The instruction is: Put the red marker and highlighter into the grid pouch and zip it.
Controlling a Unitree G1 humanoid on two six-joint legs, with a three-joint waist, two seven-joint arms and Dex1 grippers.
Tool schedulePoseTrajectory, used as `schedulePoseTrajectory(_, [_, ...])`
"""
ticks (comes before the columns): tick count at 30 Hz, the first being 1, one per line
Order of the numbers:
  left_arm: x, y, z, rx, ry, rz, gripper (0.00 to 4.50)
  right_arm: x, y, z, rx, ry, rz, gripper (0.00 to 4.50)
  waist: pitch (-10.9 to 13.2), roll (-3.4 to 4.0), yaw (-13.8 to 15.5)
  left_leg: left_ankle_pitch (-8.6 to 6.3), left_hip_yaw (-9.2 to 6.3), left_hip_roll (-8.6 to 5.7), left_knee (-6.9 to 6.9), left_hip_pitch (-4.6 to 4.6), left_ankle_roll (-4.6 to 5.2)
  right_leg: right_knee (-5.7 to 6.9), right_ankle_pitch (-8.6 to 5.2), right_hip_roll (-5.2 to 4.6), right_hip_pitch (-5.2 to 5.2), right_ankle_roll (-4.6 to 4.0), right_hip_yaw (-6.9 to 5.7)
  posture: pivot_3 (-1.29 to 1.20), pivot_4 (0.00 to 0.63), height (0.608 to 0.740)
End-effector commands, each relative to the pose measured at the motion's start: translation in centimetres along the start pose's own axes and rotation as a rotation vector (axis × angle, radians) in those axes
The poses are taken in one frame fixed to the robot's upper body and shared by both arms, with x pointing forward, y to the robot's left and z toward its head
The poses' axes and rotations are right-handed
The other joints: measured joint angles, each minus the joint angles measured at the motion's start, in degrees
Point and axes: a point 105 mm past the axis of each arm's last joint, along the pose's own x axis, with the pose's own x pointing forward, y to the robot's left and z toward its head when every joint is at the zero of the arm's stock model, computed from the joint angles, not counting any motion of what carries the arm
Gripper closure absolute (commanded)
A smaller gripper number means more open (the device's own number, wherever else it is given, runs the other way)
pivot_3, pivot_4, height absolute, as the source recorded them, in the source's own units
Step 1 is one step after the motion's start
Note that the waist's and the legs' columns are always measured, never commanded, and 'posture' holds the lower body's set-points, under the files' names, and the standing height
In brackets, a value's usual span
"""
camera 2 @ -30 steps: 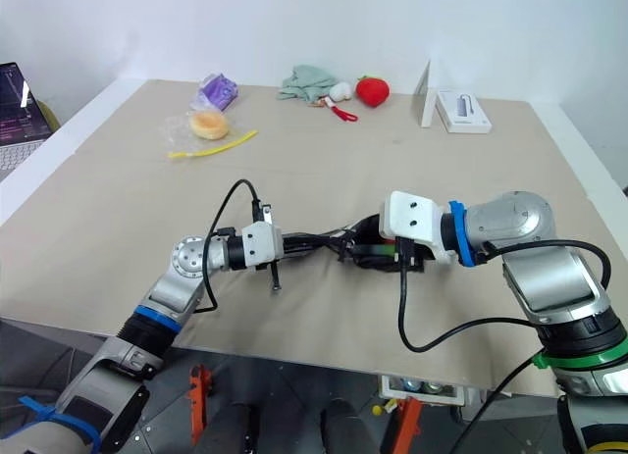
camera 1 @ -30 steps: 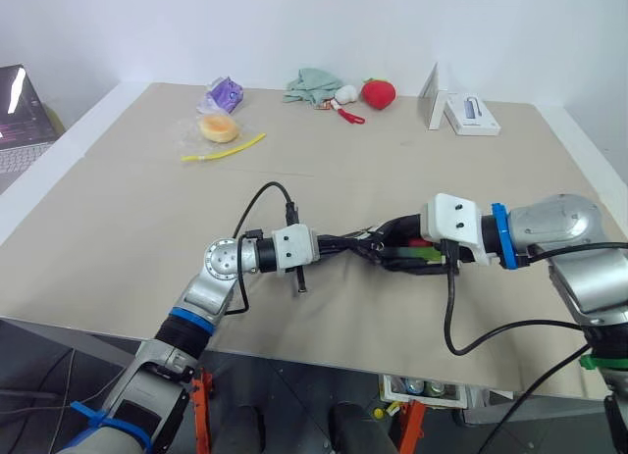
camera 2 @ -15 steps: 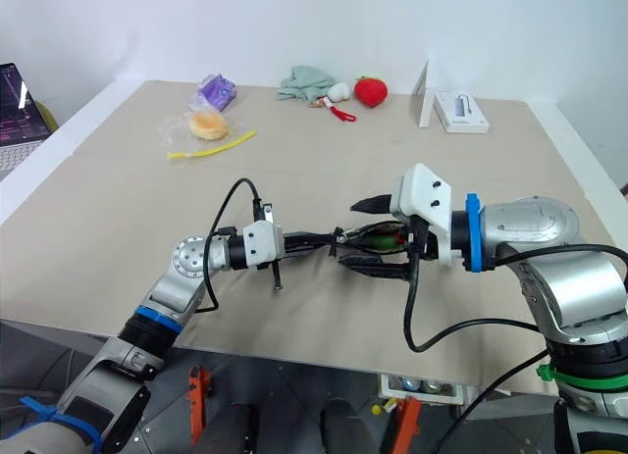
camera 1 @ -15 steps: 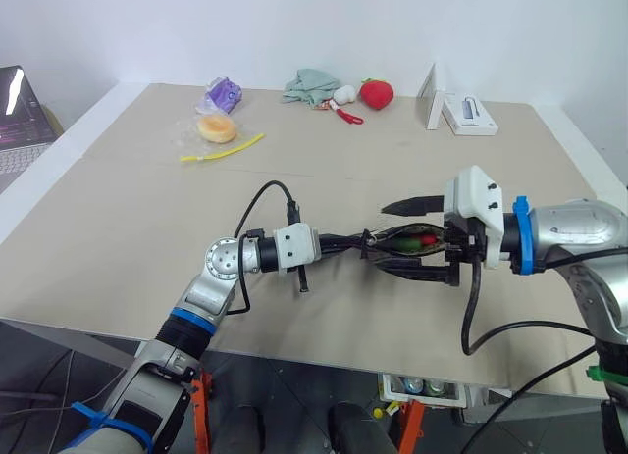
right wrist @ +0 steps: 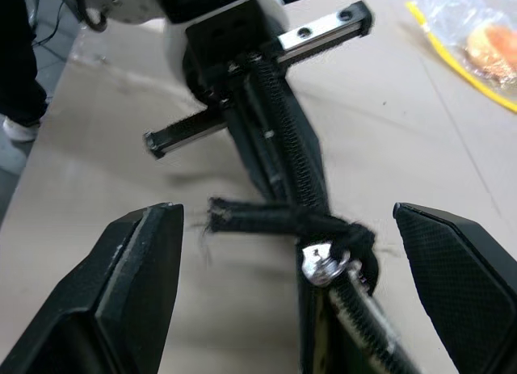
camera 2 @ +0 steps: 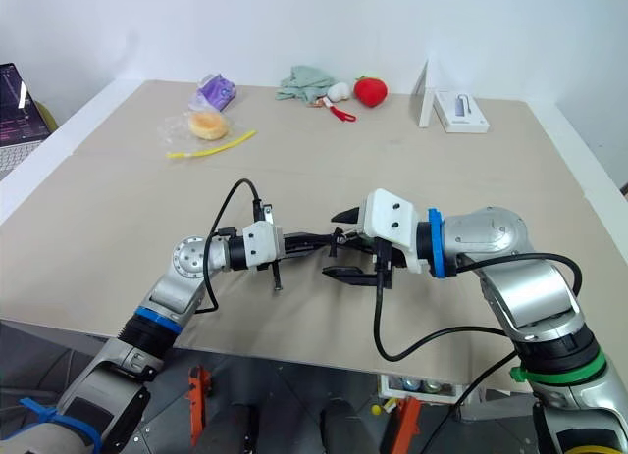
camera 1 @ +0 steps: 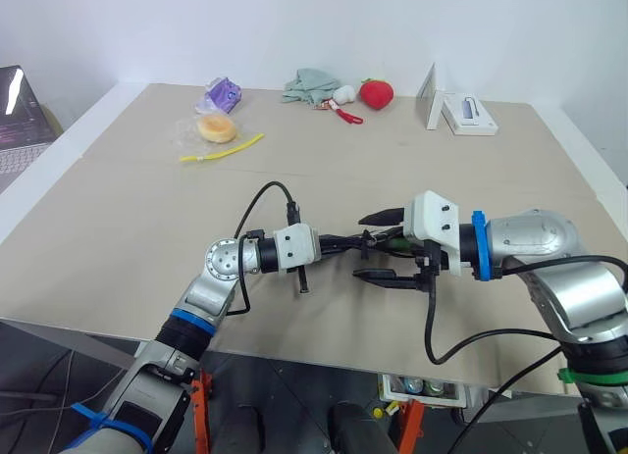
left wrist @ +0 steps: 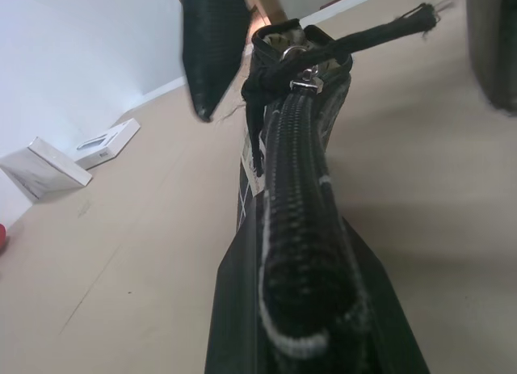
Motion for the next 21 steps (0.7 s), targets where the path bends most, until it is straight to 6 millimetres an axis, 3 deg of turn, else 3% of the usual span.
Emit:
schedulePoseTrajectory(1, [-0.2,0.7,1.1,0.031,-0.032,0.033,4.50,-0.2,-0.7,1.5,-0.050,-0.041,-0.023,1.33,0.0,0.00,0.0,0.00,0.00,0.00,0.00,0.00,0.00,0.00,0.00,0.00,0.00,0.00,0.00,0.00,0.150,0.732])
schedulePoseTrajectory(6, [-0.2,0.7,1.1,0.030,-0.032,0.035,4.50,-0.4,-0.9,1.9,-0.036,-0.063,-0.031,3.76,0.0,0.00,0.0,0.00,-0.01,0.00,-0.01,0.00,0.00,0.00,0.00,0.00,0.00,0.00,-0.01,0.00,0.150,0.732])
schedulePoseTrajectory(7, [-0.2,0.7,1.1,0.029,-0.032,0.035,4.50,-0.4,-0.9,1.9,-0.033,-0.067,-0.032,4.41,0.0,0.00,0.0,0.00,-0.01,0.00,-0.01,0.00,0.00,0.00,0.00,0.00,0.00,0.00,-0.01,0.00,0.150,0.732])
schedulePoseTrajectory(13, [-0.2,0.7,1.1,0.028,-0.031,0.032,4.50,-1.7,-2.1,1.5,0.001,-0.063,-0.102,4.41,0.0,0.00,0.0,0.00,-0.01,0.00,0.00,0.00,0.00,0.00,0.00,0.00,0.00,-0.01,-0.01,0.00,0.150,0.732])
schedulePoseTrajectory(21, [-0.2,0.6,1.1,0.025,-0.031,0.034,4.50,-7.9,-6.6,-1.3,0.063,0.026,-0.384,4.41,0.0,0.00,0.0,0.00,-0.01,-0.01,0.00,-0.01,0.00,0.00,0.01,-0.02,0.02,-0.02,-0.01,0.00,0.150,0.732])
